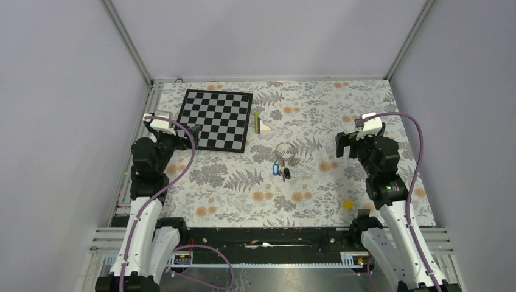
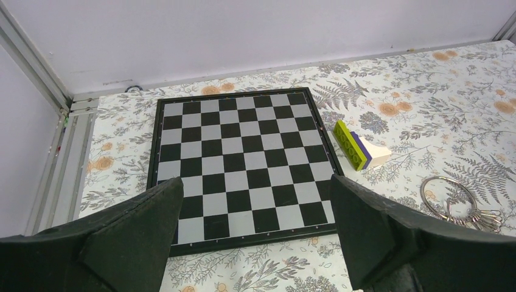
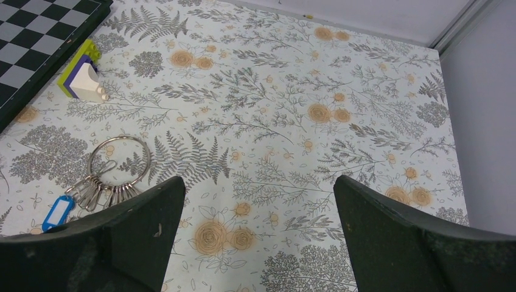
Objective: Put the keys on the keyring
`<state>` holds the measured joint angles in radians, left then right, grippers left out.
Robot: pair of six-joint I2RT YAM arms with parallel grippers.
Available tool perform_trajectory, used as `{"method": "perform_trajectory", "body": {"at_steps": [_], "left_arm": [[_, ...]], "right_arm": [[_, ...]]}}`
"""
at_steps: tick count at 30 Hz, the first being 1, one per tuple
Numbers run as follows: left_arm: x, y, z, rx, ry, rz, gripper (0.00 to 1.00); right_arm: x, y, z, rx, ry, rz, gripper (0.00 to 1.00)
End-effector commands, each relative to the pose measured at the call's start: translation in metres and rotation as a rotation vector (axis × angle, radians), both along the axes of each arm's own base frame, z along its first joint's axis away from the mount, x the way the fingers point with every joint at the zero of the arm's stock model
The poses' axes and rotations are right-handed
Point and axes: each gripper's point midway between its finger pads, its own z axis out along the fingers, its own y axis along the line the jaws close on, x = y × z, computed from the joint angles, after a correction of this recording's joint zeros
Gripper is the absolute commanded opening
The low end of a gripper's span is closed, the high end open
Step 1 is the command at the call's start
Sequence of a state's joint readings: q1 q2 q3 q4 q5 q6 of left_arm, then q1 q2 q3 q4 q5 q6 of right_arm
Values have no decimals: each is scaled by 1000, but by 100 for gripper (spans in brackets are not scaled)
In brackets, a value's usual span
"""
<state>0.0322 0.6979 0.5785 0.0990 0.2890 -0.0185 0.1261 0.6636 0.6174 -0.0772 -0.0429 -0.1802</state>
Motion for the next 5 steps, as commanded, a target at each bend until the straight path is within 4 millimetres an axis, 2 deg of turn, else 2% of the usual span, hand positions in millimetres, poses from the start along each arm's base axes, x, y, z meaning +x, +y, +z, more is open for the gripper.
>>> {"method": "perform_trajectory", "body": {"at_steps": [1,5], "left_arm": [[-1,-1,6,11,-29,-13,99],[0,-1,5,11,-25,-14,99]], "right_arm": [[3,-6,10,-10,-44,-20,100],[2,-4,10,-14,-37,-1,100]]}}
